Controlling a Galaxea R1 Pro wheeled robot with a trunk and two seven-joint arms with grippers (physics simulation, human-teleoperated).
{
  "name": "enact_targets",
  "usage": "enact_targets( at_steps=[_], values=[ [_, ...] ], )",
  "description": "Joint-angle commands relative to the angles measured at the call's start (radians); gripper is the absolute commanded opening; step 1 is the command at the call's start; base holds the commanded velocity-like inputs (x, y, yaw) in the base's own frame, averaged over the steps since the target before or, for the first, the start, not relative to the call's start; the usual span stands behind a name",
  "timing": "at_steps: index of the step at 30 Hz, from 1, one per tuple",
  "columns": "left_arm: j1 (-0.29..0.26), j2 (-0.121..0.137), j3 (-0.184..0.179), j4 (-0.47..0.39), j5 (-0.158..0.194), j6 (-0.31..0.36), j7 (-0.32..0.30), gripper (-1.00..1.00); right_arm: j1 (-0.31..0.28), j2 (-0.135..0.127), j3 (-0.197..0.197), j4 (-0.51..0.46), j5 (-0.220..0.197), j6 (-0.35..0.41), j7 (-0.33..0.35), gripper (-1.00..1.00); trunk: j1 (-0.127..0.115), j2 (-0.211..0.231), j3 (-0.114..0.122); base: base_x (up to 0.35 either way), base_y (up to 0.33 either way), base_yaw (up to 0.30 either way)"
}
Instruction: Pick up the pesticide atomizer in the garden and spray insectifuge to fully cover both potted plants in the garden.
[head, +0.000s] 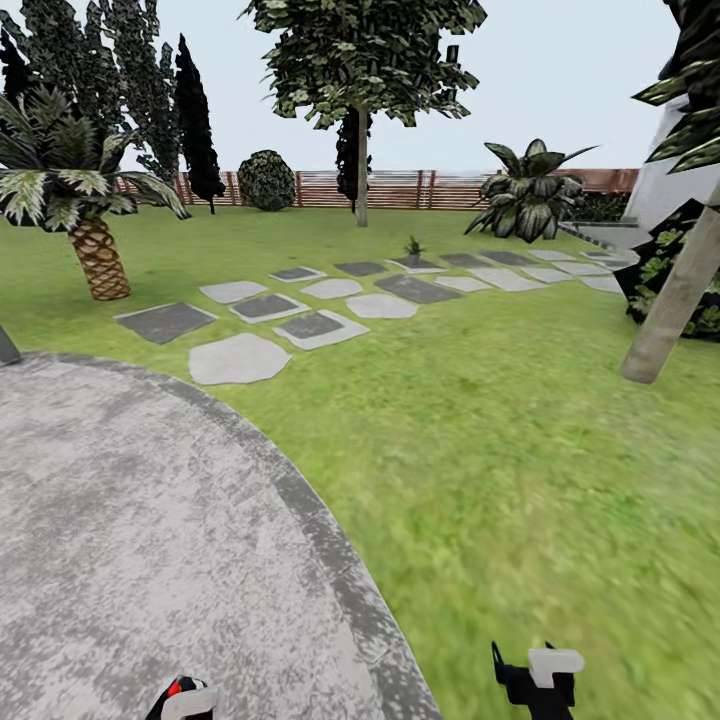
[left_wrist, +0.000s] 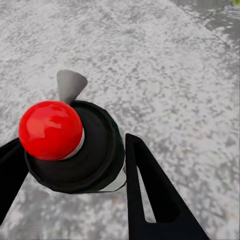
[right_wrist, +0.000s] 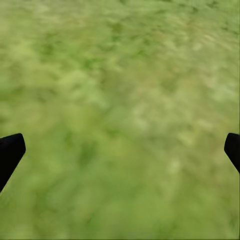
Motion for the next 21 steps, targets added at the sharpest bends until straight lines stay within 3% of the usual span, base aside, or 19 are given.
enact_targets(
  at_steps=[1,21],
  values=[
    [0.0,0.0,-0.002,0.001,0.006,-0.003,-0.001,-1.0,0.0,0.0,0.009,0.0,-0.008,-0.002,-0.004,1.0,0.0,0.0,-0.001,0.322,0.099,0.0],
    [0.0,0.002,-0.002,0.001,0.006,-0.003,-0.001,-1.0,0.0,0.0,0.009,0.0,-0.004,-0.003,-0.004,1.0,0.0,0.0,-0.001,0.335,0.024,0.0]
  ],
)
